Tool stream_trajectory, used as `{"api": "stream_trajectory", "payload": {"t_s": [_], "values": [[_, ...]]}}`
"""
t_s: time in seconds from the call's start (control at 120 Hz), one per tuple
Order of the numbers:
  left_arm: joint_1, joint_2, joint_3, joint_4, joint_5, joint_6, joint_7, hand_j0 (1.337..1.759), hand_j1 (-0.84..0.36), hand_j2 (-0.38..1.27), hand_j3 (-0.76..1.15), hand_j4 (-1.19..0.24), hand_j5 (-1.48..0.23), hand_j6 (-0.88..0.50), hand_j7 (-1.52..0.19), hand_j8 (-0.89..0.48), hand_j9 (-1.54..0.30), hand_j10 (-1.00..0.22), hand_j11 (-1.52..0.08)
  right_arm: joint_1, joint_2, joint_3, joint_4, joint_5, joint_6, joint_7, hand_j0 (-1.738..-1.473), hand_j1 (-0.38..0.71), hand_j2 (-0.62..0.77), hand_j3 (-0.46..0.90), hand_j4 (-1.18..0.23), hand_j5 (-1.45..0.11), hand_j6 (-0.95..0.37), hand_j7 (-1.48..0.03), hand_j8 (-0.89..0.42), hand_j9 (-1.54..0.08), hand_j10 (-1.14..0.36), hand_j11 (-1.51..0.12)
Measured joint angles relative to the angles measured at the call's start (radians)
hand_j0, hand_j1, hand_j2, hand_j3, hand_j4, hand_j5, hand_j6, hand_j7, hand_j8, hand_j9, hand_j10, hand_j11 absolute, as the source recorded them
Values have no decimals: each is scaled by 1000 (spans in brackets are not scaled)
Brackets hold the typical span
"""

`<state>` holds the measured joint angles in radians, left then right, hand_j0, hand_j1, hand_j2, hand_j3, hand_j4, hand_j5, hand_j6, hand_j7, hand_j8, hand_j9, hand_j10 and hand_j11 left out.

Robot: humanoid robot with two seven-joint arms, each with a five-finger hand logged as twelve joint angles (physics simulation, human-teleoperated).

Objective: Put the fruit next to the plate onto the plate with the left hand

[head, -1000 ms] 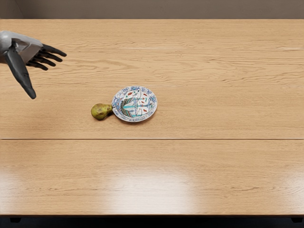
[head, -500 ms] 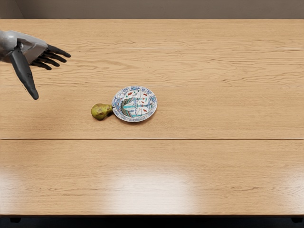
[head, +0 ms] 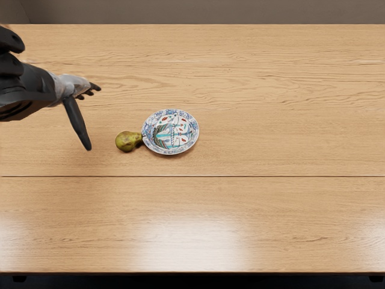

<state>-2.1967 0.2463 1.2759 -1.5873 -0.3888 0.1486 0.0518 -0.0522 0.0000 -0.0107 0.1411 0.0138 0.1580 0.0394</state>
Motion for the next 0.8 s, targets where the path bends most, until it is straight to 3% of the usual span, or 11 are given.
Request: {"api": "stream_trajectory", "payload": {"t_s": [0.083,0.2,0.483,0.8], "values": [[36,-41,-66,-24,-14,189,20,1658,339,2,0,-9,-11,-9,-11,-9,-11,-9,-11,0,0,0,0,0,0,0,-1658,-332,-3,0,-14,-18,-14,-18,-14,-18,-14,-18],[67,-72,-148,-42,-23,294,30,1658,339,2,0,-9,-11,-9,-11,-9,-11,-9,-11,0,0,0,0,0,0,0,-1658,-332,-3,0,-14,-18,-14,-18,-14,-18,-14,-18],[126,-100,-235,-49,-26,341,28,1658,339,2,0,-9,-11,-9,-11,-9,-11,-9,-11,0,0,0,0,0,0,0,-1658,-332,-3,0,-14,-18,-14,-18,-14,-18,-14,-18],[183,-141,-225,-26,-25,393,29,1658,337,2,0,-10,-13,-10,-13,-10,-13,-10,-13,0,0,0,0,0,0,0,-1658,-333,-3,0,-14,-18,-14,-18,-14,-18,-14,-18]]}}
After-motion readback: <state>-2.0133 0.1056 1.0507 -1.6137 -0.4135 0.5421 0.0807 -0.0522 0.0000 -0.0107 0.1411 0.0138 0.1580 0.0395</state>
